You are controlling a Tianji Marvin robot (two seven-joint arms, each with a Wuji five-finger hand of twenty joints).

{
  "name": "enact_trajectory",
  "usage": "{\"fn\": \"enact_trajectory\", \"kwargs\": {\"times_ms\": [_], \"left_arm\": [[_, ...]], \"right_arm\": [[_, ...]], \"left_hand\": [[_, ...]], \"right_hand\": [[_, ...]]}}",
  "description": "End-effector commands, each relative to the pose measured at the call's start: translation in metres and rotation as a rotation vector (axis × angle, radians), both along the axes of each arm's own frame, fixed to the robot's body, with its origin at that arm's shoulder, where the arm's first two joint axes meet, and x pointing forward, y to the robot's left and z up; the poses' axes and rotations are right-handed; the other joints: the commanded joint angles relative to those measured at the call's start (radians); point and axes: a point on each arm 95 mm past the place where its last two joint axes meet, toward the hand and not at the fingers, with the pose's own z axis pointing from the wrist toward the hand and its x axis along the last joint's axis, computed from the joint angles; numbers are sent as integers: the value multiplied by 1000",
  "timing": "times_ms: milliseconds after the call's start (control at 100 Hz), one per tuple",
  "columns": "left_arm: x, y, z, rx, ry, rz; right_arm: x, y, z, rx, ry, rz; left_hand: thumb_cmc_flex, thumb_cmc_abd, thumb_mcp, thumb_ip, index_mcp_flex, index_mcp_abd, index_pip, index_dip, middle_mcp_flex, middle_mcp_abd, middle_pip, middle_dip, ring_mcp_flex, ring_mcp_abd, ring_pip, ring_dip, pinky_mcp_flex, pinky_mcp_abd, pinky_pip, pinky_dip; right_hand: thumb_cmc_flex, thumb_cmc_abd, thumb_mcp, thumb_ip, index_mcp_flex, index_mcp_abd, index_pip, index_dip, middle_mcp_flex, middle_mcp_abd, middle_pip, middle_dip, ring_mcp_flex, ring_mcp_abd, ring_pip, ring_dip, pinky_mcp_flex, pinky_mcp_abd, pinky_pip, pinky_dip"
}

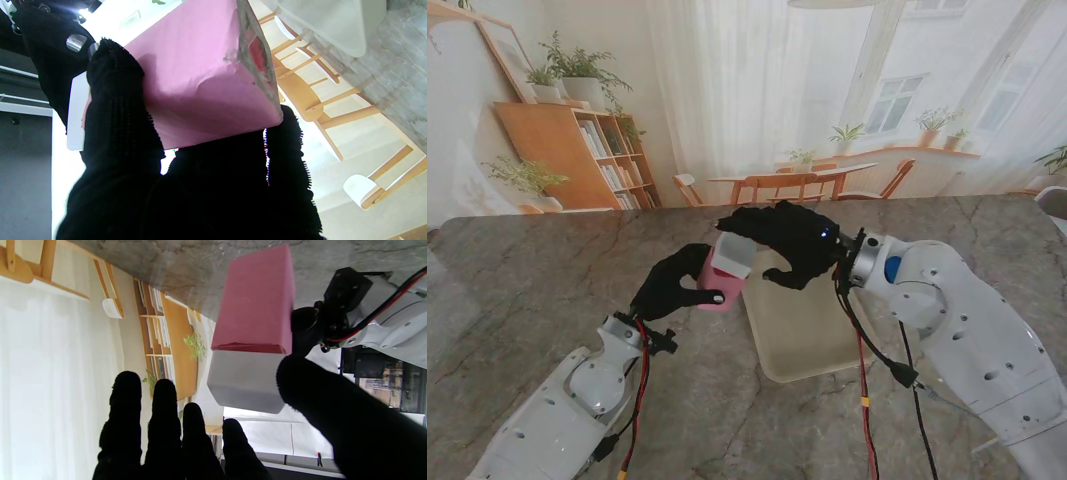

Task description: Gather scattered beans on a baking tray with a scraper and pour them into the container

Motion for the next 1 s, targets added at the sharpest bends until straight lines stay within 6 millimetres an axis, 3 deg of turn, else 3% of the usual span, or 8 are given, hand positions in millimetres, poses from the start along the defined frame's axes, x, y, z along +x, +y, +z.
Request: {"fn": "enact_trajectory", "kwargs": {"times_ms": [0, 60, 240, 560, 700, 850, 880, 990], "left_arm": [[0, -3, 0, -8, 0, -8], [0, -3, 0, -9, 0, -10], [0, -3, 0, -8, 0, -8], [-1, -2, 0, -7, 2, -3], [0, -2, -1, -7, 4, -3], [0, -2, -1, -5, 4, -2], [0, -2, -1, -4, 5, -1], [0, -1, -1, -4, 8, 3]], "right_arm": [[2, 5, 0, -7, 13, -11], [4, 9, 0, -3, 9, -9], [9, 17, -2, 16, 21, 17], [13, 23, -10, 48, 33, 34], [13, 26, -11, 84, 39, 19], [12, 29, -13, 116, 48, 3], [12, 29, -13, 119, 49, -4], [13, 30, -16, 141, 53, -30]], "left_hand": [[269, 141, 255, 41, 58, -314, 251, 53, 114, -281, 146, 46, 26, -105, 11, 22, 12, -56, -7, -6], [269, 139, 254, 40, 58, -314, 250, 53, 114, -281, 145, 46, 27, -104, 12, 22, 13, -54, -7, -6], [269, 140, 255, 40, 58, -313, 250, 53, 114, -280, 145, 46, 26, -104, 12, 22, 12, -55, -7, -6], [268, 139, 256, 40, 57, -310, 248, 54, 114, -277, 145, 47, 25, -102, 13, 22, 10, -53, -7, -6], [268, 141, 254, 39, 56, -309, 247, 54, 112, -278, 144, 47, 24, -102, 13, 22, 10, -53, -7, -5], [269, 142, 255, 40, 55, -308, 246, 55, 113, -276, 145, 48, 24, -102, 14, 21, 9, -53, -6, -5], [269, 142, 255, 39, 55, -308, 246, 55, 112, -275, 144, 48, 23, -102, 13, 21, 8, -52, -6, -5], [269, 142, 255, 39, 55, -305, 246, 55, 113, -274, 145, 49, 23, -100, 14, 22, 7, -50, -5, -4]], "right_hand": [[4, -26, 34, -8, -3, 25, -6, 2, -22, 0, 27, -13, 2, -9, 19, 6, 9, -16, 20, 0], [2, -23, 29, -11, -1, 17, 0, 11, -12, -8, 38, -11, 13, -14, 26, 9, 17, -19, 23, 2], [5, -26, 23, -21, -41, -69, 146, 240, 72, -85, 101, 6, 69, -49, 45, 20, 59, -33, 34, 9], [-12, 1, -5, -31, 114, -333, 451, 327, 278, -277, 239, 127, 196, -136, 115, 53, 123, -46, 46, 6], [-37, 79, -86, -26, 141, -424, 750, 177, 371, -343, 325, 212, 249, -162, 159, 73, 131, -35, 49, 3], [-48, 139, -152, -26, 232, -470, 856, 107, 444, -377, 384, 259, 292, -180, 205, 93, 135, -24, 50, 2], [-43, 138, -181, -76, 251, -490, 906, 13, 477, -394, 401, 280, 313, -192, 214, 103, 137, -25, 50, 2], [-52, 139, -255, -143, 316, -548, 997, -80, 552, -413, 426, 298, 368, -207, 236, 124, 147, -20, 57, 3]]}}
